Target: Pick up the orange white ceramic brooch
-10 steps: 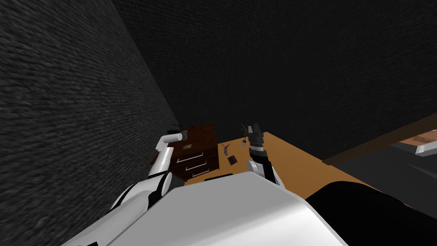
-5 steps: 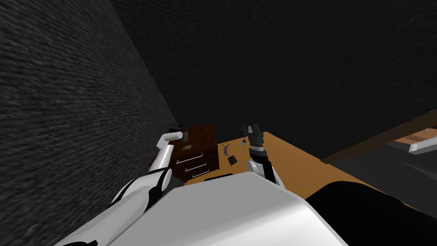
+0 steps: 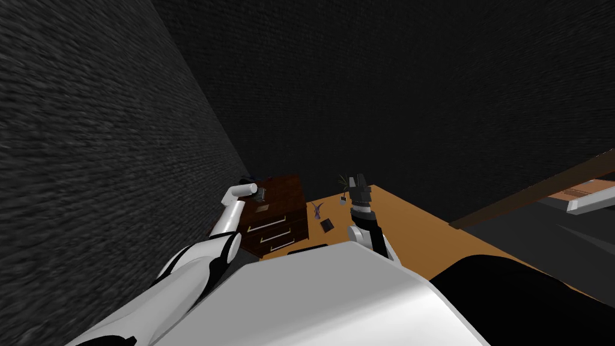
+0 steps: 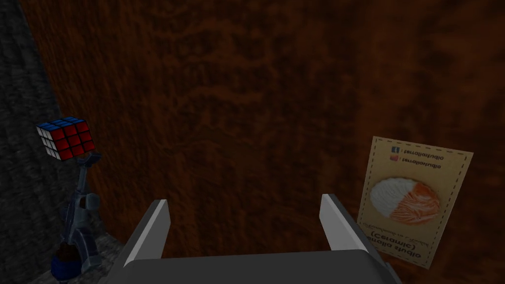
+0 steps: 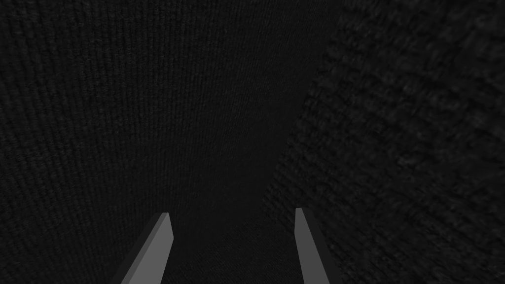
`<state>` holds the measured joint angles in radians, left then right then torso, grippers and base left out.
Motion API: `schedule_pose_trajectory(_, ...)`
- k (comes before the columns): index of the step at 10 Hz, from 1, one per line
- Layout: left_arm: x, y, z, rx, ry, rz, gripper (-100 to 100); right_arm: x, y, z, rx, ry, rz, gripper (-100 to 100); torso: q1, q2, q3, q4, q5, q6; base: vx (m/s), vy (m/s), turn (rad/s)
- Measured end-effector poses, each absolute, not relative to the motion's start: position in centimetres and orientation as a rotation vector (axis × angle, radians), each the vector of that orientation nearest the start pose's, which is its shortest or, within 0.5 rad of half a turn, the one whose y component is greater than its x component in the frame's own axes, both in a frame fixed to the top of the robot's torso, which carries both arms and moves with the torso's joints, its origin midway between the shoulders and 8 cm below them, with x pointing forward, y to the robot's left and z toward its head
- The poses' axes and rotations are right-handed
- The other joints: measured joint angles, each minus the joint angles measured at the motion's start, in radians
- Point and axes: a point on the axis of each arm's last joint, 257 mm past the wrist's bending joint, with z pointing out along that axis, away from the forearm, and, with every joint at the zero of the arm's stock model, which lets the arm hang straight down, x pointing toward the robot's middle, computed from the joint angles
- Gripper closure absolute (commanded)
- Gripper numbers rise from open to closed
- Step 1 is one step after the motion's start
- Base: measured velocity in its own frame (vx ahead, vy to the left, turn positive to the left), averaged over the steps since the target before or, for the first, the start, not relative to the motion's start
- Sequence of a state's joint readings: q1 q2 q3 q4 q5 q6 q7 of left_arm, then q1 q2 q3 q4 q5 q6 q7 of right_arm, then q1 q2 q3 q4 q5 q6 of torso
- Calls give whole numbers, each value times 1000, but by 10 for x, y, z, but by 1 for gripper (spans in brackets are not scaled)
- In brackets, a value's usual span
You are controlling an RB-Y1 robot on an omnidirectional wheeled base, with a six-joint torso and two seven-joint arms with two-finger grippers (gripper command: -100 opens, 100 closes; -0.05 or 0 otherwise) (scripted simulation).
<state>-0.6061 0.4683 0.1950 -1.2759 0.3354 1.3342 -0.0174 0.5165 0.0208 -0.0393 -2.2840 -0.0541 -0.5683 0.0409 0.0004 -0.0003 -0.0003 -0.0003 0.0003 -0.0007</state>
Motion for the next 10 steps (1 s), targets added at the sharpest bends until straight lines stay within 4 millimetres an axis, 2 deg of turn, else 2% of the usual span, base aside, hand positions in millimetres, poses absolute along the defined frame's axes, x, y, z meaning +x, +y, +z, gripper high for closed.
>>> schedule_pose_trajectory(10,514,382,-284,-2155,1987,-262,-100,326,-300,34,638,528,1262,0,0,0,0,0,0,0,13,12,-22)
